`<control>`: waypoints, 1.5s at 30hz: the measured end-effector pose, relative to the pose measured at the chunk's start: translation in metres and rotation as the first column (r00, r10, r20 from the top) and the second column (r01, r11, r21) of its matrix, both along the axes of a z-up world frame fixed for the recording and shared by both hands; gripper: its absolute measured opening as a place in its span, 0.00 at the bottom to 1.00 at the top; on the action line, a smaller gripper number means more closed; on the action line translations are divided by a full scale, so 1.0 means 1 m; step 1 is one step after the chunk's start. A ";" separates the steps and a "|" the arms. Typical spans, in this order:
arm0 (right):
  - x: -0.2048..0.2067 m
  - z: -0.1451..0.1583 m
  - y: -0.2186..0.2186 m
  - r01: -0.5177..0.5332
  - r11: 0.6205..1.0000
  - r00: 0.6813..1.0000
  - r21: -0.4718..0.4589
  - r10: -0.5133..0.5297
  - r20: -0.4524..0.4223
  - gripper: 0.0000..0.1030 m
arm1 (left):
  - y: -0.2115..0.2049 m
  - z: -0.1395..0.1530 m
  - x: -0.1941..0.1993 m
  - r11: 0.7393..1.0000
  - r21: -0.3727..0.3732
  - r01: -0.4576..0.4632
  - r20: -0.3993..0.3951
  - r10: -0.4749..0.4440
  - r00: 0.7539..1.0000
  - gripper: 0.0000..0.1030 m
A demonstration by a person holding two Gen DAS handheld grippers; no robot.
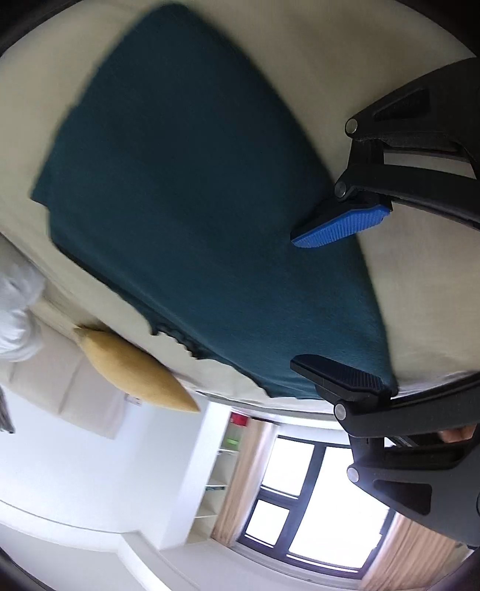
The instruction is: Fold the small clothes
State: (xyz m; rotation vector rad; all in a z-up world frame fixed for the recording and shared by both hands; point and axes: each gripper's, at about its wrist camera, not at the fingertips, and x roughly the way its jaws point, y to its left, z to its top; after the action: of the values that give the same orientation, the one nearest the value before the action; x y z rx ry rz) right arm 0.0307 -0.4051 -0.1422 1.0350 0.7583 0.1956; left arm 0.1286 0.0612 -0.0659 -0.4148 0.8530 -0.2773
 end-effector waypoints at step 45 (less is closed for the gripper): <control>0.134 0.034 0.163 -0.440 0.894 0.893 -0.085 0.445 0.061 0.59 | 0.029 0.004 0.074 0.979 -0.195 0.054 -0.201 -0.094 0.975 0.19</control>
State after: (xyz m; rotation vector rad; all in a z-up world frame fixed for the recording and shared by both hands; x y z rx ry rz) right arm 0.1645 -0.2426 -0.1078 0.7704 0.9166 0.5965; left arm 0.2024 0.0902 -0.0621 -0.5971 1.0549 -0.3907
